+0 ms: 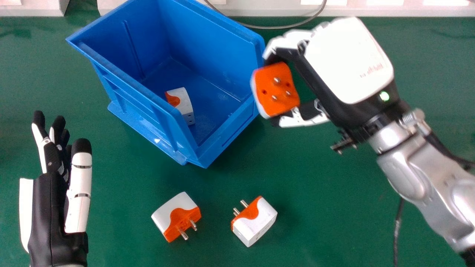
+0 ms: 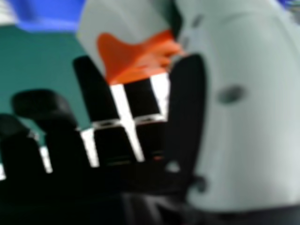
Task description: Pick all objects and put in blue box
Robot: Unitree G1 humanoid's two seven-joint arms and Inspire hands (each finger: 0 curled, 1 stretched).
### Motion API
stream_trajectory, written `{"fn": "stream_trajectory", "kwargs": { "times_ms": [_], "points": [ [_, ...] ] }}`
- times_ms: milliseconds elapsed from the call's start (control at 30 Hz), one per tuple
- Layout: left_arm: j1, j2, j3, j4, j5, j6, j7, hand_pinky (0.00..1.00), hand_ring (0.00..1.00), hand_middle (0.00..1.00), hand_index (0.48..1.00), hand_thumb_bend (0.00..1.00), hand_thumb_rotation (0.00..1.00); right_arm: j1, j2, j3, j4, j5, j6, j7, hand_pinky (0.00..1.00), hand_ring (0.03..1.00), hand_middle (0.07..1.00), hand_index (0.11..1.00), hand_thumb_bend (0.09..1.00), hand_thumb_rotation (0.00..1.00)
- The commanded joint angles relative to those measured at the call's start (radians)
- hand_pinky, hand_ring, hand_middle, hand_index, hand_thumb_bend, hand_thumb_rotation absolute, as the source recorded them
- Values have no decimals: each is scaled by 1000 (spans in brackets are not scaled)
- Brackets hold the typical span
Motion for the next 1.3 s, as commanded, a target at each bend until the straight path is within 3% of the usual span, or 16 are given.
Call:
{"fn": "stream_trajectory", "kwargs": {
  "times_ms": [0, 200, 400, 500, 700, 733, 833, 1000, 1233, 1267],
  "points": [
    [9, 6, 6, -24, 4, -11, 3, 1000, 1000, 997, 1000, 379, 884, -78, 33, 11, 17, -2, -10, 8, 69, 110, 167, 469, 497, 152],
    [16, 11, 7, -28, 10, -14, 0, 1000, 1000, 996, 1000, 378, 885, -223, 150, 72, 142, -50, 27, 26, 82, 131, 198, 469, 493, 156],
    [22, 9, 8, -37, -4, -6, -5, 1000, 1000, 995, 998, 396, 859, -349, 290, 131, 313, -73, 108, 32, 76, 127, 199, 469, 494, 150],
    [22, 4, 9, -38, -18, -5, -7, 1000, 1000, 991, 995, 405, 824, -422, 343, 164, 437, -88, 128, -2, 83, 136, 208, 469, 494, 151],
    [34, 12, 16, -40, -13, -17, -10, 1000, 1000, 992, 994, 386, 847, -556, 438, 223, 672, -112, 192, -54, 106, 167, 241, 470, 497, 150],
    [38, 13, 17, -44, -16, -14, -12, 1000, 1000, 993, 996, 390, 851, -575, 452, 229, 709, -110, 195, -66, 97, 157, 230, 470, 498, 148],
    [42, 13, 17, -44, -47, -20, -28, 1000, 1000, 999, 1000, 399, 821, -639, 489, 253, 815, -107, 208, -84, 68, 122, 193, 469, 500, 142],
    [50, 8, 20, -48, -57, -22, -33, 1000, 1000, 1000, 1000, 376, 840, -714, 529, 268, 936, -79, 216, -63, 64, 119, 197, 473, 510, 120],
    [62, -1, 17, -57, -61, -21, -30, 1000, 1000, 1000, 1000, 352, 856, -752, 559, 280, 1016, -53, 237, -58, 66, 123, 210, 479, 513, 114],
    [64, -1, 16, -58, -67, -18, -32, 1000, 1000, 1000, 1000, 348, 858, -757, 564, 288, 1024, -55, 247, -48, 67, 124, 211, 479, 513, 113]
  ]
}}
